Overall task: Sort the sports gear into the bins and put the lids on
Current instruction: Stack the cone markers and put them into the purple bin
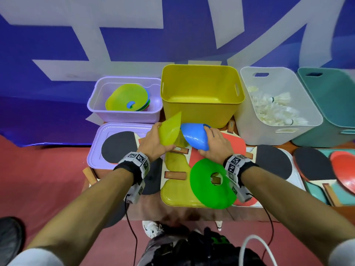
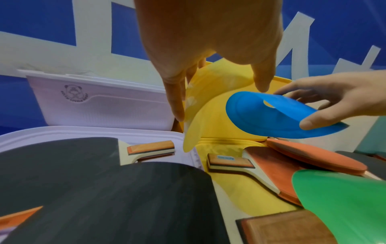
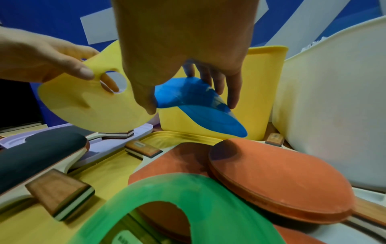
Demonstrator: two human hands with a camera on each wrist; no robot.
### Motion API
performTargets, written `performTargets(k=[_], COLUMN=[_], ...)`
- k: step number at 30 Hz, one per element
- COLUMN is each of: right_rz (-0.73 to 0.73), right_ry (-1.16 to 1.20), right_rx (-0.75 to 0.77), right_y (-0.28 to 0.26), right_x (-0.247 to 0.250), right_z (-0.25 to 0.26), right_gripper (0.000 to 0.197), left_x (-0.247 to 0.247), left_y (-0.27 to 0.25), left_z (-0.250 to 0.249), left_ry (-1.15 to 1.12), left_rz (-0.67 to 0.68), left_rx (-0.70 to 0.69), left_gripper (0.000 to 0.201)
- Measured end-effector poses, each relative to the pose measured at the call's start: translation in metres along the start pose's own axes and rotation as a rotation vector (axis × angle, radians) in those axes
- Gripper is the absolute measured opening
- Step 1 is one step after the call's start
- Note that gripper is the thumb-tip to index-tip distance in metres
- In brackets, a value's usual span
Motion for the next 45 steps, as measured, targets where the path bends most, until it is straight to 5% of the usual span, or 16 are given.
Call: performTargets(k=[15, 34, 41, 45], right_rz=[-0.141, -0.172, -0.093, 0.041], right_ry=[0.045, 0.294, 0.601, 0.553], right_rx=[0.131, 0.315, 0.204, -0.026], right_y=[-0.002, 0.174, 0.252, 0.275], right_x=[0.031, 0.070, 0.059, 0.040], right_z=[0.036, 0.174, 0.192, 0.179], right_gripper=[0.090, 0.086, 0.076, 0.085], left_x=[0.040, 0.195, 0.217, 0.219], left_y=[-0.024, 0.036, 0.065, 0.075], left_z=[-0.002, 0.089, 0.112, 0.120], left_ry=[-0.070, -0.290, -0.406, -0.423], left_rz=[-0.193, -0.377, -0.335, -0.310], left_rx=[-0.060, 0.045, 0.065, 0.083], left_gripper=[0.098, 0.084, 0.088, 0.087])
Point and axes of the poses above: each hand's wrist, its own y-axis towards the middle knuckle, its own x-axis out of the back of the hand, z = x × y, the point moved 2 cm from there along y, towards the middle knuckle, and after that the axes turned 14 degrees about x, right-handed, at the moved point
